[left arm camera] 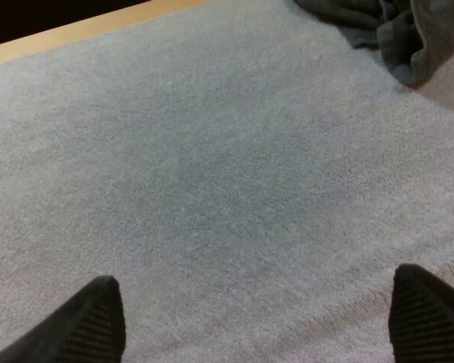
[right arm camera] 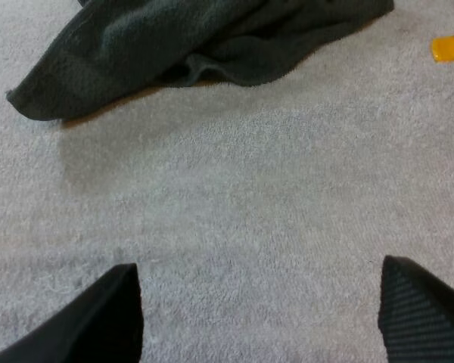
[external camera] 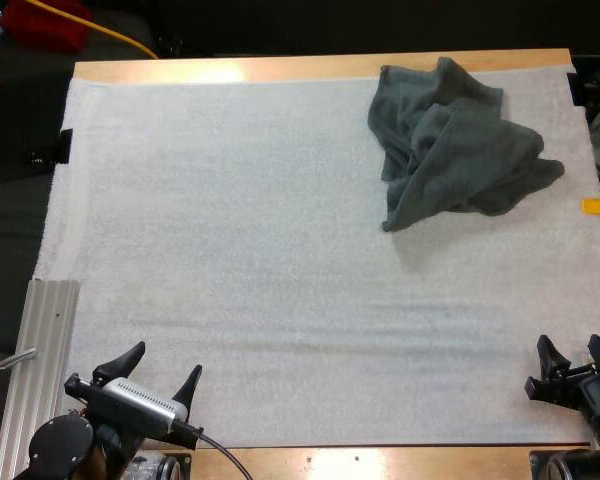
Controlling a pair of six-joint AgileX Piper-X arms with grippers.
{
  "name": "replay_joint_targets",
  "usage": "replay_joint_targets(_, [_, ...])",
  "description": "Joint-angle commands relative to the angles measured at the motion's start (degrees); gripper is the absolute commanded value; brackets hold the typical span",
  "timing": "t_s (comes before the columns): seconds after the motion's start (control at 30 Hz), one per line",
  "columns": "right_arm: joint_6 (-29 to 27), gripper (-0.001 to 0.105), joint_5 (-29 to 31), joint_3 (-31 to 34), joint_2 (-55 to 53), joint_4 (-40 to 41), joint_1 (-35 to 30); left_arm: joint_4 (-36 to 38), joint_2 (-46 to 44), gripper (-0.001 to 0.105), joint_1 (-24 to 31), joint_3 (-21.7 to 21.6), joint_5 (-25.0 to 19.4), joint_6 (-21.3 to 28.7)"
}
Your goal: Pick towel from pile, fold and stack
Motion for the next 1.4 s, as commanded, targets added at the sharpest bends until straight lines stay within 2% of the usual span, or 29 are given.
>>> replay_joint_targets(0.0, [0.00,0.064,0.21,-0.10,-2.64,0.08,-0.23,-1.15,-8.02,0.069,-0.09,-0.12,-0.10,-0.41])
replay_joint_targets(0.43, [0.25,0.064,-0.68,-0.10,-2.64,-2.27,-0.23,-1.15,-8.02,0.069,-0.09,-0.12,-0.08,-0.41])
replay_joint_targets(0.7, [1.32,0.064,-8.22,-0.36,-0.11,-2.16,-0.23,-1.15,-7.19,0.069,-0.09,-0.12,0.81,-0.41])
replay_joint_targets(0.93, [1.31,0.064,-10.17,-4.09,5.68,-2.16,-0.23,-1.15,-4.30,0.069,-0.09,-1.52,0.85,-0.41])
replay_joint_targets(1.07, [1.15,0.064,-11.07,-7.83,10.57,-2.16,-0.23,-1.15,-1.35,0.069,-0.09,-3.16,3.62,-0.41])
replay_joint_targets(1.37, [0.88,0.064,-19.49,-15.80,22.81,-2.16,-0.23,-1.15,7.72,0.069,-0.09,-7.78,9.65,-0.41])
